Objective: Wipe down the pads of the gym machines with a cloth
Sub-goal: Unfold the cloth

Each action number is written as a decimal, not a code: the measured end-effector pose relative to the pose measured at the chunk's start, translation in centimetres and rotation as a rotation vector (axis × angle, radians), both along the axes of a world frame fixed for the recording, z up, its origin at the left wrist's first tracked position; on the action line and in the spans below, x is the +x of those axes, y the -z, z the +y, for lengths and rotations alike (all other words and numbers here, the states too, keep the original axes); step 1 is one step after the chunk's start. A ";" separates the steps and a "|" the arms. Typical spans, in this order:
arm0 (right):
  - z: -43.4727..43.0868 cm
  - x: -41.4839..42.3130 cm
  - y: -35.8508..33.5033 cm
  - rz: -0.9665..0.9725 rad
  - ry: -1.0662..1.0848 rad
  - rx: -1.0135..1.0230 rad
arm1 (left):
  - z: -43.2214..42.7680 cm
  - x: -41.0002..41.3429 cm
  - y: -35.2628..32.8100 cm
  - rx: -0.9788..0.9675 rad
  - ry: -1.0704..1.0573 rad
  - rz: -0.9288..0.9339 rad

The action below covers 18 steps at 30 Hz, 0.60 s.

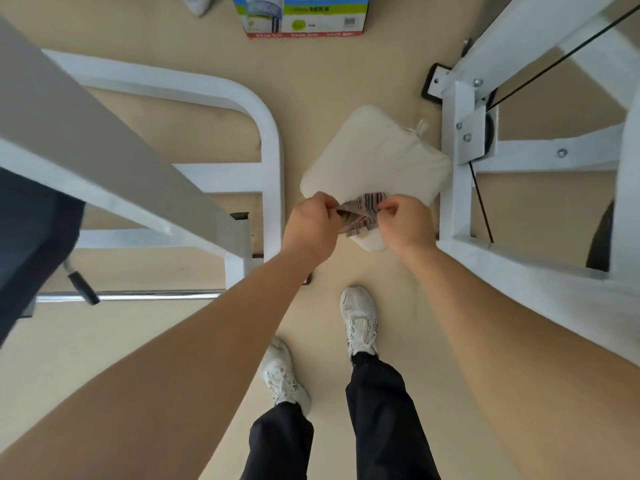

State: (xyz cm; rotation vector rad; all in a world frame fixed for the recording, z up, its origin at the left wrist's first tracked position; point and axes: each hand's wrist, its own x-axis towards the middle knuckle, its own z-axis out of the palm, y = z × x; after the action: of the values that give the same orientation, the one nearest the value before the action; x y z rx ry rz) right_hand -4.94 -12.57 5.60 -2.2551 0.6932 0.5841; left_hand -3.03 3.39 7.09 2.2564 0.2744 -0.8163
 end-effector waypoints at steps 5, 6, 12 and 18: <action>3.1 -2.1 -9.9 0.165 -0.050 0.120 | 3.4 -2.1 -9.6 0.027 0.014 0.074; 3.8 -2.5 -12.1 0.184 -0.071 0.146 | 4.3 -2.6 -11.6 0.032 0.023 0.085; 8.9 -5.1 -25.8 0.210 -0.271 0.280 | 10.8 -5.5 -23.6 0.041 0.104 0.120; 15.5 -6.6 -36.6 0.195 -0.522 0.163 | 18.9 -10.3 -33.5 0.060 0.173 0.107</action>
State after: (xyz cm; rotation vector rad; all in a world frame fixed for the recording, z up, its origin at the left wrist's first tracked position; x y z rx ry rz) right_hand -11.56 2.94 42.18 -2.2406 0.1252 1.0796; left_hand -13.30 22.30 40.61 2.3198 0.1560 -1.0340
